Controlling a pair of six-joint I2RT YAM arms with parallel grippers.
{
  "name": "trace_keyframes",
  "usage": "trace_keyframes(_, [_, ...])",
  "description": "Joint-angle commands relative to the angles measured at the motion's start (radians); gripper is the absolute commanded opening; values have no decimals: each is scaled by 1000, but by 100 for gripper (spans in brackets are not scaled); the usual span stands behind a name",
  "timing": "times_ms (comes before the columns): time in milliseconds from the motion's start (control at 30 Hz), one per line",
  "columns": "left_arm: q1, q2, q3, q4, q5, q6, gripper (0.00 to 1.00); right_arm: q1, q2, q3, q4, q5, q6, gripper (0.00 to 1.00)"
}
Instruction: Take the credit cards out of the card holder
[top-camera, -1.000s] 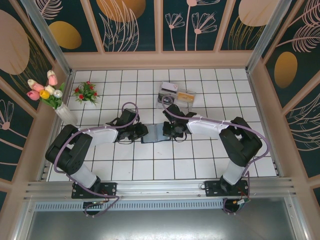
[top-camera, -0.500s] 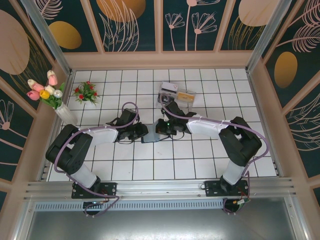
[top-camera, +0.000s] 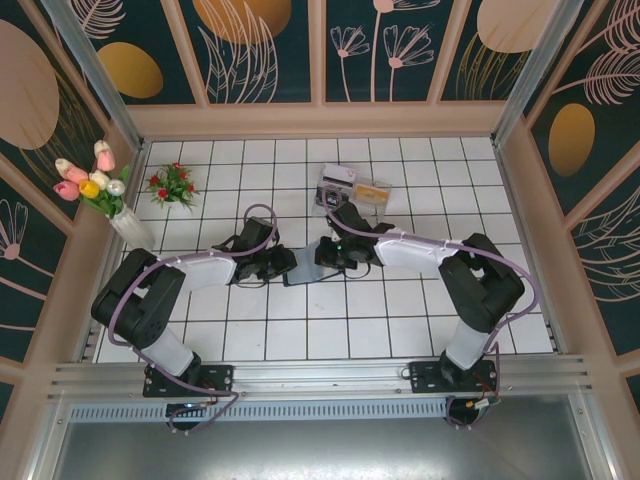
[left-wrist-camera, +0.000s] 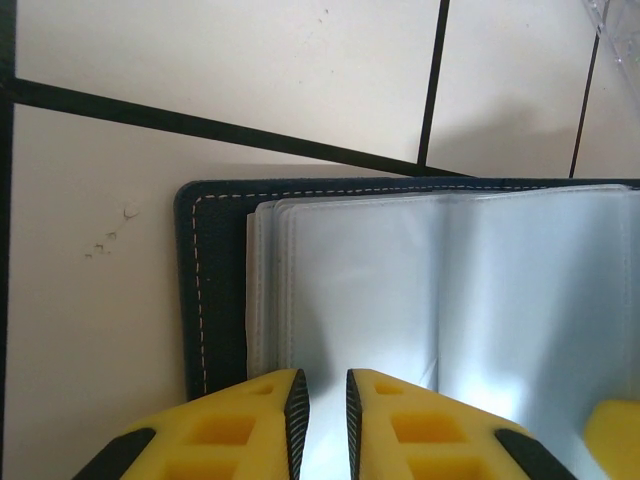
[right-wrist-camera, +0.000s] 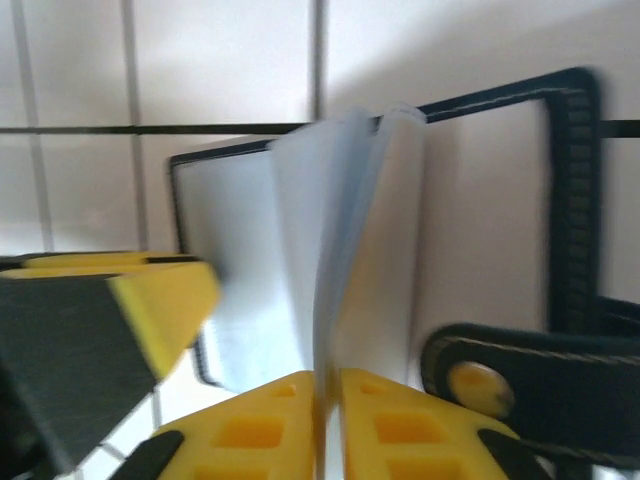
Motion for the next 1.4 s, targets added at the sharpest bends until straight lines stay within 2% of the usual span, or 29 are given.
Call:
trace_keyframes(0, [-4,6,-6,-80,-30,29,23,-2,-70,18,-134,148,12,21])
trace_keyframes(200, [-4,-41,50,-108,21,45,30,2,-169,14,-123,153,-4,28])
trace_keyframes(367, [-5,-103,72,-157,-30,43,33,11,-204,44,-112,168,-38,31])
trace_keyframes(500, [-5,-131,41,-173,-114,-4,28,14,-124,54,-43,39,-42,30])
trace_keyframes(633, [-4,-133,-1,-113,-73,-37,26,21,-24,97,8,-60,-24,27])
trace_keyframes(1000, [-4,-56,2,-61,-1,-61,23,31,195,290,-139,-26,-78,23])
trace_keyframes(1367, [-5,-22,14,-41,25,-62,27,30,263,311,-185,1,-93,28])
